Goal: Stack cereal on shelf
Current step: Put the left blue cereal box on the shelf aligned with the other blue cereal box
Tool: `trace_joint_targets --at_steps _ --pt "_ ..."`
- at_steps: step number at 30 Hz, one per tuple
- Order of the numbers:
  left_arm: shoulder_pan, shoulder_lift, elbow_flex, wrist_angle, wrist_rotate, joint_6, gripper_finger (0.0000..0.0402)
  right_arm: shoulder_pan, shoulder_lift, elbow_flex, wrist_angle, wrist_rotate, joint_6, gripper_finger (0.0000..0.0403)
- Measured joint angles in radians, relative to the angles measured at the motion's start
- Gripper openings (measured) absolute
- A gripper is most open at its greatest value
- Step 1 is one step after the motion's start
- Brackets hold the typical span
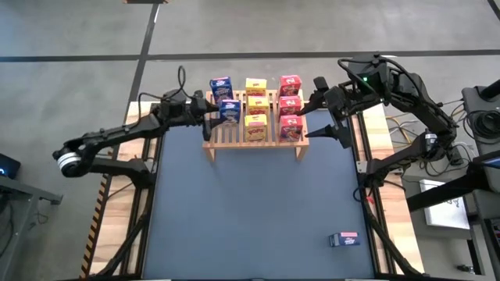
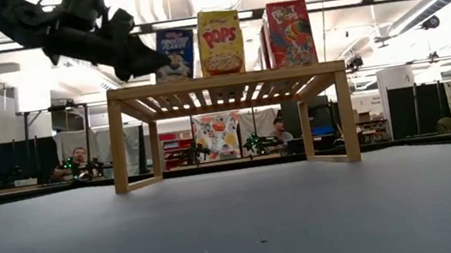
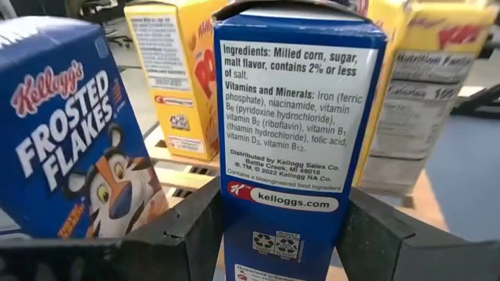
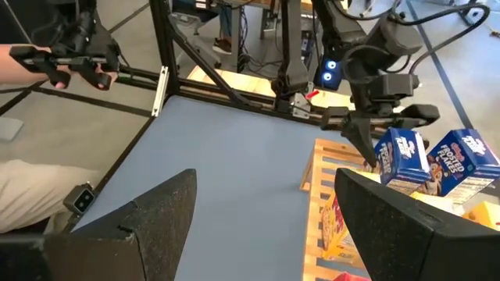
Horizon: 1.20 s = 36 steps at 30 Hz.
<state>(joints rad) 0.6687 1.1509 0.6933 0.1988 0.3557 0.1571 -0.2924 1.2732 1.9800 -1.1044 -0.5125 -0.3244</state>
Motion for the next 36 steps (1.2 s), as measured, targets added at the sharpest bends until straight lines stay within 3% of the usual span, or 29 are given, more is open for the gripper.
trace_joint_targets --at_steps 26,36 --pt "0.085 -0.022 -0.052 0.001 0.06 0.006 0.0192 0.0 0.0 -0.006 -0.016 0.006 0.001 0.0292" --pt "0.089 -0.021 0.022 -0.137 0.081 0.014 0.026 0.0 0.0 -0.011 -0.011 0.019 0.011 0.0292"
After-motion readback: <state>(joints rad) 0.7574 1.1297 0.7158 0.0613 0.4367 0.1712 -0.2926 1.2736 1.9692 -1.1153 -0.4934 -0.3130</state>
